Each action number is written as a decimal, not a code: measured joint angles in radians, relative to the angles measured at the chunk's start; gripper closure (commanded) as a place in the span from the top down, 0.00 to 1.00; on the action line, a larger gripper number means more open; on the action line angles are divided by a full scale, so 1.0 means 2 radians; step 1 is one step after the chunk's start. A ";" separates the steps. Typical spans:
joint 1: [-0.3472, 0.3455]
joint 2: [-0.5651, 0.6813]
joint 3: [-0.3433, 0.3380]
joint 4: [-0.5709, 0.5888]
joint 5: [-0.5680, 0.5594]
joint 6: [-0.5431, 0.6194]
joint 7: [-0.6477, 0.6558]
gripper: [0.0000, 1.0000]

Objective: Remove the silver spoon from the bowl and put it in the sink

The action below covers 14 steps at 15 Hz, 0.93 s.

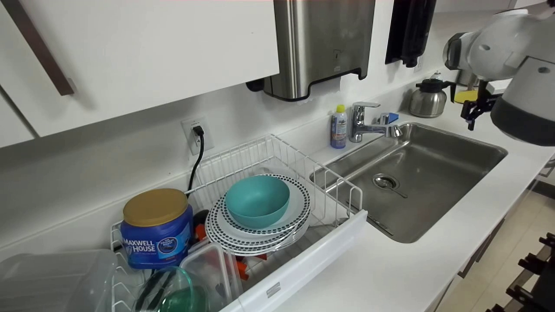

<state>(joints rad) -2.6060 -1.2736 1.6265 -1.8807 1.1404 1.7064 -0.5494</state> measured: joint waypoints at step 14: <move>0.100 0.164 0.000 -0.087 -0.137 0.002 -0.080 1.00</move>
<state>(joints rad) -2.4069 -0.9447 1.6259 -2.0552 0.8661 1.7105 -0.7088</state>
